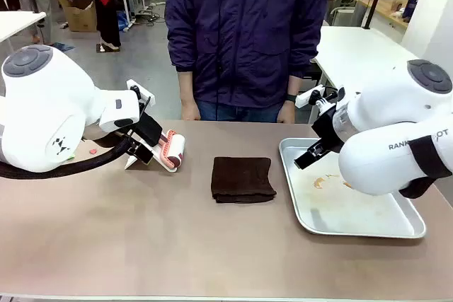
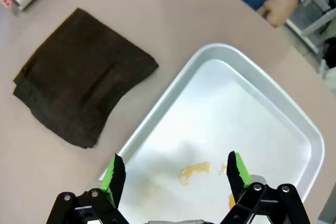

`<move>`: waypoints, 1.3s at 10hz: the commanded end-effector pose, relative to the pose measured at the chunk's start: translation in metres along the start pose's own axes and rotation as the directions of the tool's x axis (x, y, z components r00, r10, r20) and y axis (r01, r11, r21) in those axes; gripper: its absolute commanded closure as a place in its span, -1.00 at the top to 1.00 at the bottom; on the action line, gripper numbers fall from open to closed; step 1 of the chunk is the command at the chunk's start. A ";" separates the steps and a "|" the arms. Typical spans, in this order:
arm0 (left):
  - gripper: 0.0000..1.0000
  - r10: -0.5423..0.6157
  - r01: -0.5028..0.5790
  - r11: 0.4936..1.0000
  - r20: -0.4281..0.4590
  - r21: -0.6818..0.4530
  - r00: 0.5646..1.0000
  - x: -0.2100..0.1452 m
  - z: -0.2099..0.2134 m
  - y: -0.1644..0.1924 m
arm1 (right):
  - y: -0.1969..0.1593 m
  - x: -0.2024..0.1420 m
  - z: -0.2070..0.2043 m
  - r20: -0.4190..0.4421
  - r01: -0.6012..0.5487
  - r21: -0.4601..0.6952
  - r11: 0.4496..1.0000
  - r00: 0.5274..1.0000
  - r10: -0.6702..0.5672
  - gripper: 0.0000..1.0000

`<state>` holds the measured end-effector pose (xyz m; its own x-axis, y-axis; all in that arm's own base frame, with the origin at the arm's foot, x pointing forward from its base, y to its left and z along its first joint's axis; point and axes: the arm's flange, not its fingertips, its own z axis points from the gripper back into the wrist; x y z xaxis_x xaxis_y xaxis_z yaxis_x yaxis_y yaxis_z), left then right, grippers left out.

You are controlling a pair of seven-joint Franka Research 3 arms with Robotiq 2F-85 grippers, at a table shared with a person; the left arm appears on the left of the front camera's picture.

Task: Clean the surface of the table.
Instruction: Hold the Lint Roller with your left hand and the towel with your right hand.

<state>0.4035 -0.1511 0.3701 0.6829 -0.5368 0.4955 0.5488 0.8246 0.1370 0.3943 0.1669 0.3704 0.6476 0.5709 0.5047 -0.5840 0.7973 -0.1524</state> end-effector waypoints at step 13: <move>1.00 0.000 0.000 1.000 0.000 0.000 1.000 0.000 0.000 0.000 | 0.000 0.000 0.000 0.000 0.000 0.000 1.000 1.000 0.000 1.00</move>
<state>0.4035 -0.1510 0.3701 0.6832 -0.5364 0.4955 0.5485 0.8249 0.1367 0.3942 0.1670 0.3703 0.6473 0.5713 0.5046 -0.5843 0.7970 -0.1529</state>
